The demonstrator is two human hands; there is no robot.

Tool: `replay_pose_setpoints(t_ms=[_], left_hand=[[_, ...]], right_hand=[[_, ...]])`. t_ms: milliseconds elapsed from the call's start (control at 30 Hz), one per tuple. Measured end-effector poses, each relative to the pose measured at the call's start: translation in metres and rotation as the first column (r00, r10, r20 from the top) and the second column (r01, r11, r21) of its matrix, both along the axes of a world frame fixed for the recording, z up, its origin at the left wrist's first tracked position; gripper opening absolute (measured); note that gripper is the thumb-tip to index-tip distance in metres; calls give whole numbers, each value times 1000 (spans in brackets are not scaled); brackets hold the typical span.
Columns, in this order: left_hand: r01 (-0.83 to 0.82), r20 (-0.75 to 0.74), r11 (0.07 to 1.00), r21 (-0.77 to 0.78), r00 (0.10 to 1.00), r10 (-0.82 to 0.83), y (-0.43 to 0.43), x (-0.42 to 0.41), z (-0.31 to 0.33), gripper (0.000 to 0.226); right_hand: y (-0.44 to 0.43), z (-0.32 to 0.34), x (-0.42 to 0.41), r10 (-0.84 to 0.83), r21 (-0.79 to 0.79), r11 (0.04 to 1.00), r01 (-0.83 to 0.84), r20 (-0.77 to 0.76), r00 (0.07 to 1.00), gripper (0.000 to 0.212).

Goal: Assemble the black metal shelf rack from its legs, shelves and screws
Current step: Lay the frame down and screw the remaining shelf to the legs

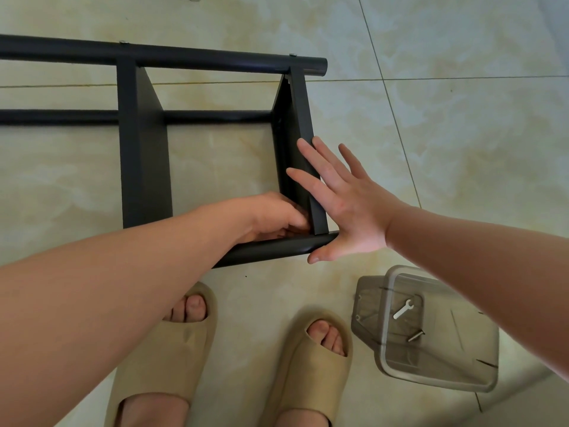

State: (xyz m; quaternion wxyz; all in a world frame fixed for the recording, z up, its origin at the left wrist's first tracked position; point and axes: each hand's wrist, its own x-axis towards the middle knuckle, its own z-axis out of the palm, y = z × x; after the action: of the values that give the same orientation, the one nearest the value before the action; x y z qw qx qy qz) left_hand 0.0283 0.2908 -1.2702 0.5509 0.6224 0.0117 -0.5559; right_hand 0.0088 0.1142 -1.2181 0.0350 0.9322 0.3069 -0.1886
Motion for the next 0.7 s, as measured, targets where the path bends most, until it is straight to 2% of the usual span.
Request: replay_pose_setpoints(t_ms=[67, 133, 267, 367, 533, 600, 700], left_hand=[[-18, -18, 999, -31, 1000, 17, 0, 0, 1, 28], [-20, -33, 998, -54, 999, 18, 1, 1, 1, 20], [-19, -69, 998, -65, 998, 15, 2, 2, 2, 22], [34, -121, 995, -97, 992, -46, 2, 1, 4, 34], [74, -112, 997, -28, 991, -77, 3, 2, 7, 40], [63, -119, 998, -27, 991, -65, 3, 4, 10, 39], [50, -135, 999, -18, 989, -52, 2, 7, 14, 23]], right_hand=[[0, 1, 0, -2, -3, 1000, 2, -4, 1000, 132], [0, 1, 0, -5, -4, 1000, 5, -7, 1000, 132], [0, 1, 0, -5, 0, 1000, 5, -10, 1000, 132], [0, 0, 0, -8, 15, 1000, 8, -6, 1000, 132], [-1, -1, -1, -12, 28, 1000, 12, -5, 1000, 132], [0, 0, -1, -11, 28, 1000, 11, -4, 1000, 132], [0, -1, -1, -11, 30, 999, 11, -2, 1000, 132]])
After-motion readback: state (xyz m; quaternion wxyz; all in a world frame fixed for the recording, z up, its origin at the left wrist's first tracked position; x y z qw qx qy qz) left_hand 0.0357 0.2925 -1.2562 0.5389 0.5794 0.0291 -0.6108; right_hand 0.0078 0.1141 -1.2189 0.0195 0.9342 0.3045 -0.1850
